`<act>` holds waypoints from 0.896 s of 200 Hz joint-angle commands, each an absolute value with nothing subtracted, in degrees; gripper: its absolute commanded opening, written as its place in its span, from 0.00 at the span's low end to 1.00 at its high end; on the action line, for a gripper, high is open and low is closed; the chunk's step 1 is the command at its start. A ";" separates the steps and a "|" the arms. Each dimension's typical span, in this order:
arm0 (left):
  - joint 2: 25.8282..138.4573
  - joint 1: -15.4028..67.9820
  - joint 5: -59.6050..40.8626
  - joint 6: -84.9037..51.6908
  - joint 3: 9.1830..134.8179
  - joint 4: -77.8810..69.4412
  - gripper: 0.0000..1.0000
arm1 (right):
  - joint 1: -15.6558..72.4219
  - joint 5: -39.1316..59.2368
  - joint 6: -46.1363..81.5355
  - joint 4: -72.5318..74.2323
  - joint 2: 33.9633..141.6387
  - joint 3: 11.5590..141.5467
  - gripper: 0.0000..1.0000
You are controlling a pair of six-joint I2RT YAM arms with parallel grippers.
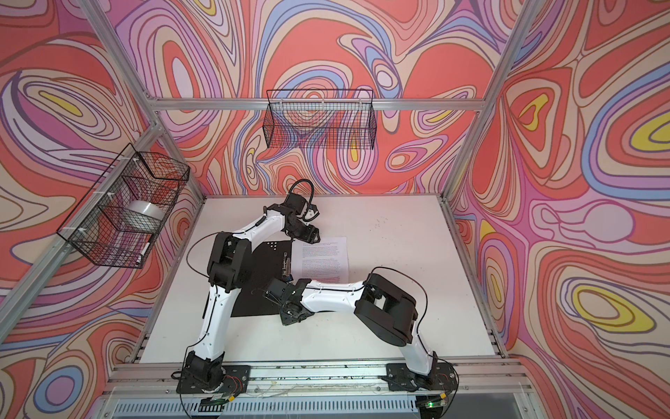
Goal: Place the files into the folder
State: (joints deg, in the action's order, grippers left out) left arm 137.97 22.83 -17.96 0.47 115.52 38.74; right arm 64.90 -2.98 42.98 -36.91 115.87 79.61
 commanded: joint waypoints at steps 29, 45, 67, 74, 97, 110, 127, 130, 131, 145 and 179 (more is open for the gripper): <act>135.47 22.50 -17.60 1.10 112.88 42.42 0.76 | 64.16 -2.56 41.58 -37.76 116.85 79.55 0.10; 134.31 22.24 -16.08 0.97 114.93 44.73 0.83 | 64.15 -2.41 41.66 -38.21 114.61 79.28 0.12; 131.66 21.47 -14.03 0.30 121.07 50.41 0.89 | 63.78 -3.15 41.82 -38.95 108.81 78.70 0.14; 130.36 21.15 -13.33 0.01 123.04 51.92 0.91 | 63.30 -3.16 41.97 -38.72 106.53 78.22 0.14; 124.98 20.24 -12.30 -0.47 125.70 55.69 0.95 | 59.80 -2.66 42.31 -36.49 98.51 75.21 0.18; 121.00 19.97 -11.72 -1.33 123.91 56.96 0.95 | 56.08 -2.27 42.39 -34.79 94.66 72.58 0.23; 114.75 19.60 -11.73 -3.26 117.24 56.96 0.95 | 48.74 -0.61 42.46 -32.34 90.90 69.09 0.28; 113.61 19.47 -11.95 -3.58 115.52 56.76 0.95 | 47.31 0.02 42.43 -31.65 90.40 68.44 0.29; 113.18 19.49 -11.99 -3.77 115.24 56.63 0.95 | 46.82 0.27 42.44 -31.34 90.20 68.23 0.30; 107.31 19.17 -13.90 -5.37 105.65 54.24 0.96 | 40.03 5.11 42.06 -27.49 88.80 65.51 0.34; 94.80 18.79 -18.35 -7.83 83.66 44.98 0.97 | 26.62 13.15 41.32 -21.44 90.18 62.55 0.38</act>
State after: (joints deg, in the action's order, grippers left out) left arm 97.51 19.07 -15.31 -4.78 96.05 48.99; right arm 32.91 5.72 42.02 -26.37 88.60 64.82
